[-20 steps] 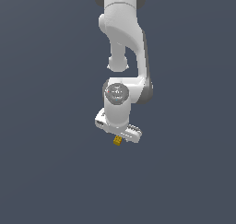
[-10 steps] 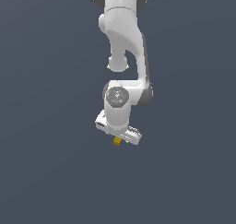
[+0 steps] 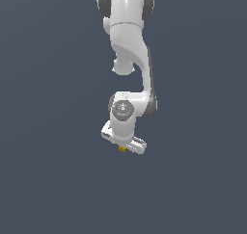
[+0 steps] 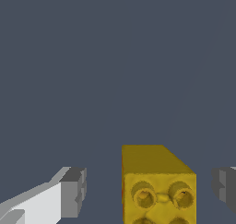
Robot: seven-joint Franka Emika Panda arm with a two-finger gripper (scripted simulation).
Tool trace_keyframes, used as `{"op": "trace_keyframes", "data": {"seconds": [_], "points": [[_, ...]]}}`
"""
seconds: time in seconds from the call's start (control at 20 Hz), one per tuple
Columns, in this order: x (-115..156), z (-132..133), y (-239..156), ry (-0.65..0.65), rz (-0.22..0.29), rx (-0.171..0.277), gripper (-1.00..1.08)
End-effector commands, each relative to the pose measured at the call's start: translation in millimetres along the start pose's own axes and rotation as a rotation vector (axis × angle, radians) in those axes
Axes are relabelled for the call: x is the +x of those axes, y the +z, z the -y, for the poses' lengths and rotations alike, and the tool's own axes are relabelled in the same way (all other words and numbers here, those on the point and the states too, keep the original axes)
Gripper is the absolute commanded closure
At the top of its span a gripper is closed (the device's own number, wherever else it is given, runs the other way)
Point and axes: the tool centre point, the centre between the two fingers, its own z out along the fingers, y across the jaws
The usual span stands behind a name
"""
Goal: Pick up the object and move it to a goal position.
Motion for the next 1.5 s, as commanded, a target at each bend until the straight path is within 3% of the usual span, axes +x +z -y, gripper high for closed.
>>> {"op": "trace_keyframes", "data": {"seconds": [0.0,0.05,0.1,0.85,1.45], "points": [[1.2,0.7,1.9,0.0,-0.002,0.001,-0.92],[1.4,0.7,1.7,0.0,-0.002,0.001,-0.92],[1.4,0.7,1.7,0.0,-0.002,0.001,1.08],[0.5,8.2,-6.5,0.0,-0.002,0.001,1.08],[-5.8,76.4,-79.9,0.0,-0.002,0.0,1.08]]}}
